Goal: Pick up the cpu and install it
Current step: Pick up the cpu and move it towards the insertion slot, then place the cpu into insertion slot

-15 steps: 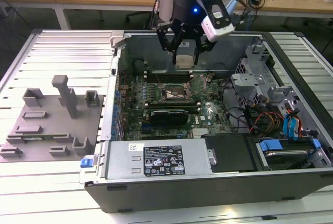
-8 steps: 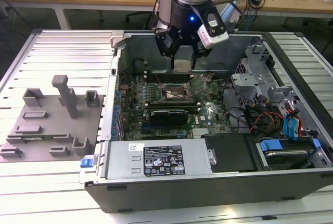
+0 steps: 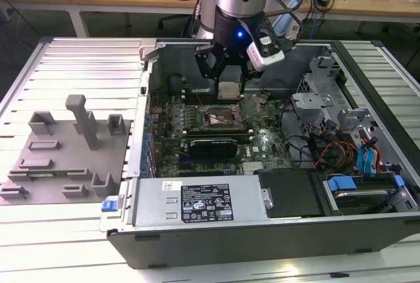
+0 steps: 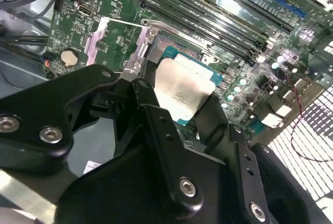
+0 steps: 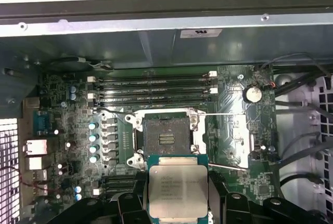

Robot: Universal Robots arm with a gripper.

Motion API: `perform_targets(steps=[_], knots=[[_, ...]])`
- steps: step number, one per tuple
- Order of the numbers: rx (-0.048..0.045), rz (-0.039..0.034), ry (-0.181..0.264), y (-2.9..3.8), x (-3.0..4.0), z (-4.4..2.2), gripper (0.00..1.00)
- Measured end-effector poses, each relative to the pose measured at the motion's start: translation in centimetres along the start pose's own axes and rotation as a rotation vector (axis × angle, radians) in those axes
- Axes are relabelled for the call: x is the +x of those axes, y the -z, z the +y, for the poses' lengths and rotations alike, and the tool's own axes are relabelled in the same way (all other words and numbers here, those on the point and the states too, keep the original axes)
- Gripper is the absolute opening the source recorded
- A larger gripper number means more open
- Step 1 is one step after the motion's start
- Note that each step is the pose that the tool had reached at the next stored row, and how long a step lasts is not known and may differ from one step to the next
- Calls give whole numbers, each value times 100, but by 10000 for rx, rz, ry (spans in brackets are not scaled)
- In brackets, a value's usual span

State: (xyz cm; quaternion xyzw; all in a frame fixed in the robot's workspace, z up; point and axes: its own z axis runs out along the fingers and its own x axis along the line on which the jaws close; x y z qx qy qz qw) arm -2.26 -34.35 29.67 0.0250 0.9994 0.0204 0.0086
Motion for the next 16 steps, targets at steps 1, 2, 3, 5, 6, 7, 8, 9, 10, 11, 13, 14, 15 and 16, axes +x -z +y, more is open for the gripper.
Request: perform_targets(steps=[1, 2, 3, 5, 6, 7, 8, 9, 10, 11, 13, 14, 15, 16], knots=[[1, 1, 1, -17, 2, 5, 55], [0, 0, 0, -51, 6, 15, 55], [0, 0, 0, -95, 17, 30, 55], [0, 0, 0, -172, 32, 62, 55], [0, 1, -1, -198, 36, 73, 55], [-1, 0, 0, -218, 39, 81, 55], [-1, 1, 1, -249, 44, 93, 55], [2, 2, 1, -251, 44, 93, 55], [0, 1, 2, -253, 44, 93, 55], [0, 0, 0, -254, 44, 93, 55], [0, 1, 1, -256, 44, 93, 55], [0, 1, 1, -257, 44, 93, 55], [0, 1, 0, -258, 44, 93, 55], [0, 1, 1, -258, 44, 93, 55]])
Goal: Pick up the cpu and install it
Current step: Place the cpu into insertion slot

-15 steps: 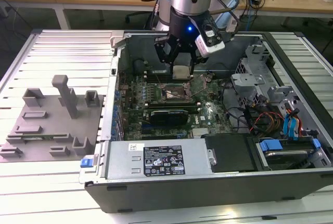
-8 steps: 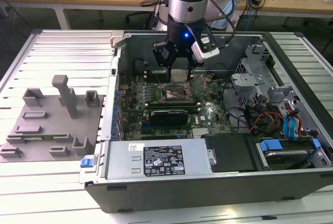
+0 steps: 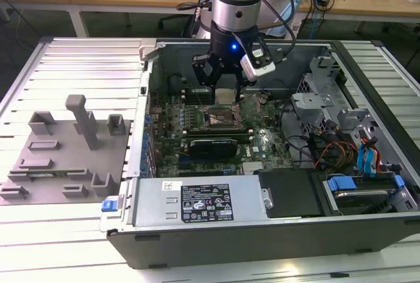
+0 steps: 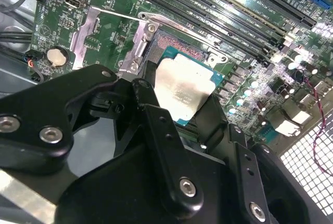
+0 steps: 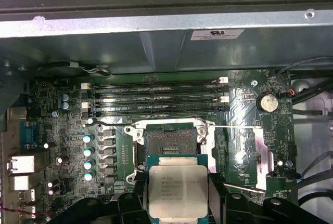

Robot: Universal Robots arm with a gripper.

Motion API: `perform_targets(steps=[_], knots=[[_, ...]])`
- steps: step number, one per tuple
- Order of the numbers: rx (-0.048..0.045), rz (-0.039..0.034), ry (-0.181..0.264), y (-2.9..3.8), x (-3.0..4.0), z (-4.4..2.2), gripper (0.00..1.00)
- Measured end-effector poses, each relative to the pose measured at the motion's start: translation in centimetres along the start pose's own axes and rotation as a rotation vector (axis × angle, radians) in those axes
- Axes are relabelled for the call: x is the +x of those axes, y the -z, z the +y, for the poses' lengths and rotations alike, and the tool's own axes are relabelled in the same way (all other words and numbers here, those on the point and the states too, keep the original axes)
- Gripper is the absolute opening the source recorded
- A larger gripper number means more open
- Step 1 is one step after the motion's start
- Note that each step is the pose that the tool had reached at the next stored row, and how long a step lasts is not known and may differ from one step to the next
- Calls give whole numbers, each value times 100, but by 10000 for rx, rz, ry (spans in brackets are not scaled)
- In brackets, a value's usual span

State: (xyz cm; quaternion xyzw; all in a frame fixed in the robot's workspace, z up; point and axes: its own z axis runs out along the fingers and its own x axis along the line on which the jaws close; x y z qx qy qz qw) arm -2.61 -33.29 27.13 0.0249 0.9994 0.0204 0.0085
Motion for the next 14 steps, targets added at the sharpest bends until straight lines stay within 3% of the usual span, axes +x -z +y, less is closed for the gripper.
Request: perform_targets(steps=[7, 10, 14], knots=[[-8, 0, -9, -1, 0, 0, 55], [7, -39, -932, -3, 0, 0, 55], [17, -65, -1567, -4, 0, 0, 55]])
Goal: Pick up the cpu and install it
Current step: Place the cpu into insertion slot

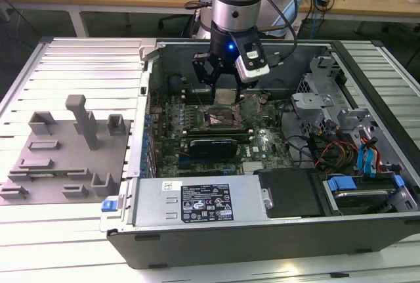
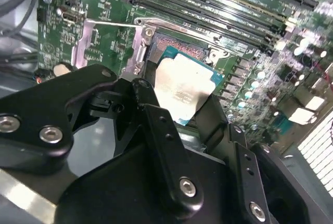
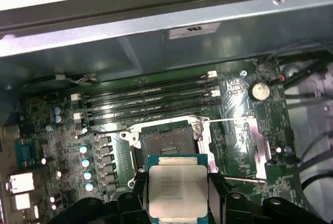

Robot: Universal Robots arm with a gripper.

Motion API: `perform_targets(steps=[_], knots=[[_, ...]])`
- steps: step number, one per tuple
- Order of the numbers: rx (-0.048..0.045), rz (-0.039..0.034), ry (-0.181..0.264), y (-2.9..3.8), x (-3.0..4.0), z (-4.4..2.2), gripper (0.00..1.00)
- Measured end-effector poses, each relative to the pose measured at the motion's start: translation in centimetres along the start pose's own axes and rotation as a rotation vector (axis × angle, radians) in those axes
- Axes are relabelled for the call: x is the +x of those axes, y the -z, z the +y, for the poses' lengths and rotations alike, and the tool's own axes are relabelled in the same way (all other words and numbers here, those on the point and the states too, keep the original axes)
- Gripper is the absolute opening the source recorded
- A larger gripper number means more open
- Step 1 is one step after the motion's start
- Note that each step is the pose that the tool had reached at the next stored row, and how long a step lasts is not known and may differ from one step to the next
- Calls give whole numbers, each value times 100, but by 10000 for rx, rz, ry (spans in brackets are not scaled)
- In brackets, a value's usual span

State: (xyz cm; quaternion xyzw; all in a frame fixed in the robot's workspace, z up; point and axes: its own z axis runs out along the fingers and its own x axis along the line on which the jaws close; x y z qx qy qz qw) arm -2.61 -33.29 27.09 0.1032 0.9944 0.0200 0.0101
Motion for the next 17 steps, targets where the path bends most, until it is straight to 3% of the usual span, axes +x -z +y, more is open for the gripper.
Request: perform_targets(steps=[13, 17], knots=[[42, -107, -2573, -7, 0, 0, 55], [59, -154, -3669, -11, 0, 0, 55]])
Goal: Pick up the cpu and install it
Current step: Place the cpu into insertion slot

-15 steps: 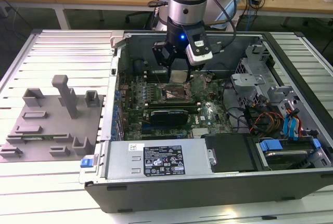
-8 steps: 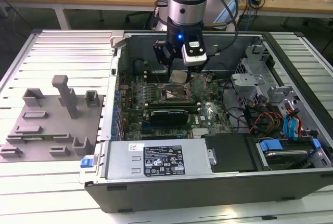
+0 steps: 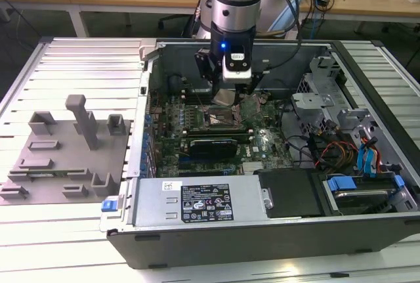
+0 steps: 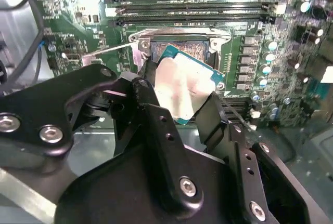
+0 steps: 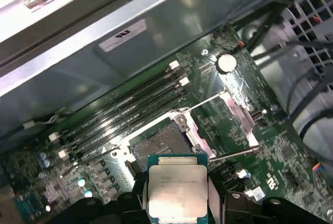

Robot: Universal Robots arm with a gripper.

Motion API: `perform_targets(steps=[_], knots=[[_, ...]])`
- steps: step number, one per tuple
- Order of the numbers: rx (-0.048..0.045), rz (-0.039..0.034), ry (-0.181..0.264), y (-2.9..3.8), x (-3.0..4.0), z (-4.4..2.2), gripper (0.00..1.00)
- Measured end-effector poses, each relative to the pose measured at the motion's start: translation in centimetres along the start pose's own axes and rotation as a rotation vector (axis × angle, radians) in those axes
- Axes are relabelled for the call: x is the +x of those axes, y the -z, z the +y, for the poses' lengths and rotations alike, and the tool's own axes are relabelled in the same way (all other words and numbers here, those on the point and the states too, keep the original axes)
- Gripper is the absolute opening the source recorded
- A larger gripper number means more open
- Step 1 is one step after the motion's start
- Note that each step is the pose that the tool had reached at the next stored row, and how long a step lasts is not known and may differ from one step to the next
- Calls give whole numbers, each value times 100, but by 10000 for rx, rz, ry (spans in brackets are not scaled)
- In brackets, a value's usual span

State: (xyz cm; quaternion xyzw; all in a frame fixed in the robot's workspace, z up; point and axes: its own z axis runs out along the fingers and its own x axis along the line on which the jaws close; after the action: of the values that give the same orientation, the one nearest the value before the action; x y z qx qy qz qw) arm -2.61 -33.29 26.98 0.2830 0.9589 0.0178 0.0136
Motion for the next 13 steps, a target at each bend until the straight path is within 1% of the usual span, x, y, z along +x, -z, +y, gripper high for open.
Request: perform_targets(steps=[2, 3, 11, 12, 13], knots=[[5, -13, -316, -1, 0, 0, 55], [9, -24, -580, -3, 0, 0, 55], [32, -82, -1961, -11, 0, 0, 55], [36, -94, -2246, -13, 0, -1, 55], [39, -102, -2421, -14, 0, -1, 55]])
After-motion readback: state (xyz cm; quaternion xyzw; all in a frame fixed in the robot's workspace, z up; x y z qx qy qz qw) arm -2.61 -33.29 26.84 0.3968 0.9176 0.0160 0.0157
